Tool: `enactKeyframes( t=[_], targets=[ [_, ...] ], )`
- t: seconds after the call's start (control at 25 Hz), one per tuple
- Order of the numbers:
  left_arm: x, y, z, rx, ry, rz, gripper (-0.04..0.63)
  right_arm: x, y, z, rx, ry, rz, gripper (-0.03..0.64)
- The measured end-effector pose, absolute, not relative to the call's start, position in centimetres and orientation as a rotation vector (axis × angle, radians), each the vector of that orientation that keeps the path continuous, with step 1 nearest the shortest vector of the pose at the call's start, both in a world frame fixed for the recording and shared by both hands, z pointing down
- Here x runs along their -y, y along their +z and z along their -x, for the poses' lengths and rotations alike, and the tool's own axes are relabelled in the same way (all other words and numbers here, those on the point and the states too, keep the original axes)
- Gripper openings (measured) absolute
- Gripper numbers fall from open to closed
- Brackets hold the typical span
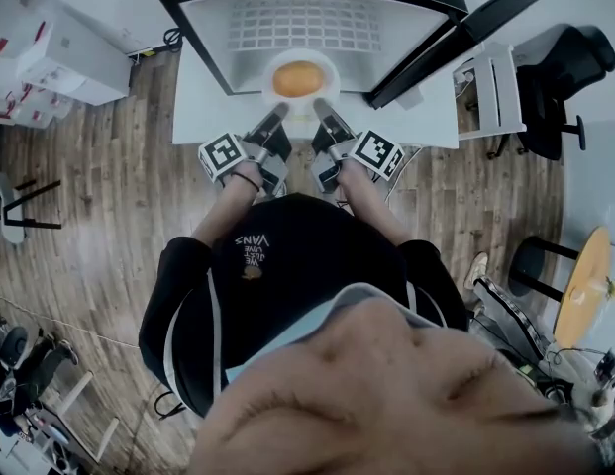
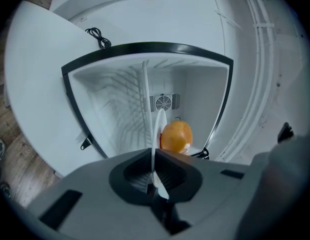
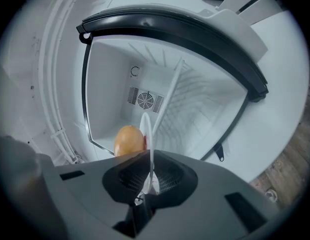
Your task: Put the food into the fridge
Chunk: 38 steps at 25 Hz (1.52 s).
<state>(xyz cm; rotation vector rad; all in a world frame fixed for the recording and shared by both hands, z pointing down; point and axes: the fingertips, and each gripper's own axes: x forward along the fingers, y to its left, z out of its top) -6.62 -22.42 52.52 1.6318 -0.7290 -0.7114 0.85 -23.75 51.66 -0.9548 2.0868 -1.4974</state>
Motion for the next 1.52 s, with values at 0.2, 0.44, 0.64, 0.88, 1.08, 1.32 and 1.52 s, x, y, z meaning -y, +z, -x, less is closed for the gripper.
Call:
enactKeyframes(
  t=[0.2,0.44,0.64,0.88,1.08,1.32,1.52],
  targets=[
    [23.8,52.5,7.4,0.71,-0.701,-1.628,0.025,25.0,51.6,-0.1,-2.072,-1.489,0.977,0.026],
    [25.6,52.4,7.6,0.688,-0.675,-1.628,0.025,26.7,51.5,0.1,-2.043,-1.472,1.005,0.026],
    [26.6,52.5,8.1,0.663,-0.649,-1.635,0.025,27.4,51.7,0.5,-2.011,-1.459,1.035,0.026],
    [27.4,52.5,8.3,0.634,-0.619,-1.661,0.025,27.9,51.8,0.6,-1.986,-1.442,1.057,0.026],
    [27.9,52.5,7.9,0.633,-0.616,-1.667,0.025,28.4,51.5,0.1,-1.985,-1.432,1.06,0.026],
    [28.7,52.2,7.4,0.659,-0.629,-1.651,0.025,29.4,51.3,-0.4,-1.998,-1.442,1.044,0.026],
    [29.4,52.1,6.8,0.679,-0.639,-1.639,0.025,30.4,50.9,-1.0,-2.008,-1.452,1.028,0.026]
  ],
)
